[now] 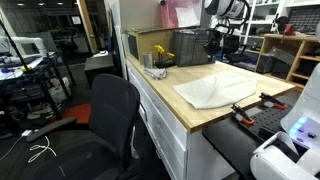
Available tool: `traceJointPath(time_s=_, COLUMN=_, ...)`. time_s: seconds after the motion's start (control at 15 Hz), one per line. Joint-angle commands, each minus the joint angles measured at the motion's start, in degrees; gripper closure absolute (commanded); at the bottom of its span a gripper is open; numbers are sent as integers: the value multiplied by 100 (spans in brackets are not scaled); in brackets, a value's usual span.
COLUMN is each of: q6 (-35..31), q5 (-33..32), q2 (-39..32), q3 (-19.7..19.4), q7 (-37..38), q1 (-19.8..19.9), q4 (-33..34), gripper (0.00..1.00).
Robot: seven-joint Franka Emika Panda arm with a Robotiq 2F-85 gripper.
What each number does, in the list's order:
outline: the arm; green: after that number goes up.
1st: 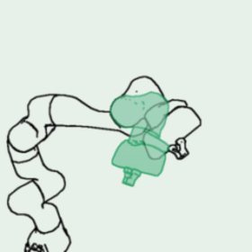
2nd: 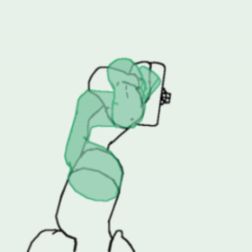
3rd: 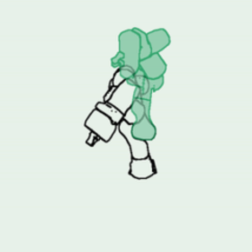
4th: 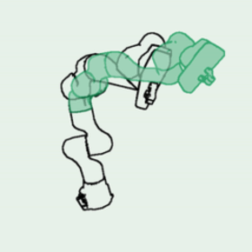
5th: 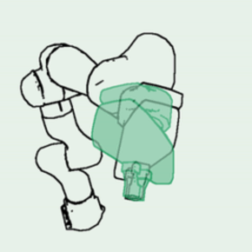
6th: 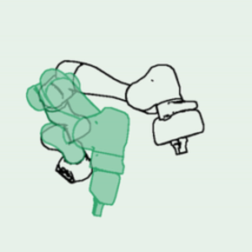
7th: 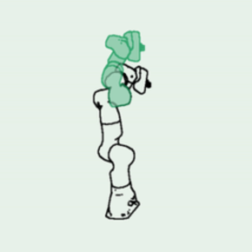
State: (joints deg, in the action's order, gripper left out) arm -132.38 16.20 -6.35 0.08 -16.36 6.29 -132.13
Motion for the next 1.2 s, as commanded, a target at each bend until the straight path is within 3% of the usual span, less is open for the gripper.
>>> traceJointPath(time_s=0.0, q6=-58, q5=-443, q2=278, q3=-249, q7=389, q1=-16, q4=215, gripper=100)
traceJointPath(time_s=0.33, q6=-80, q5=-717, q2=554, q3=-472, q7=794, q1=9, q4=483, gripper=100)
traceJointPath(time_s=0.4, q6=-109, q5=-777, q2=593, q3=-495, q7=901, q1=3, q4=506, gripper=74)
traceJointPath(time_s=0.53, q6=-171, q5=-932, q2=727, q3=-531, q7=1053, q1=3, q4=485, gripper=68)
traceJointPath(time_s=1.13, q6=-354, q5=-1928, q2=1111, q3=-503, q7=2059, q1=-25, q4=180, gripper=2)
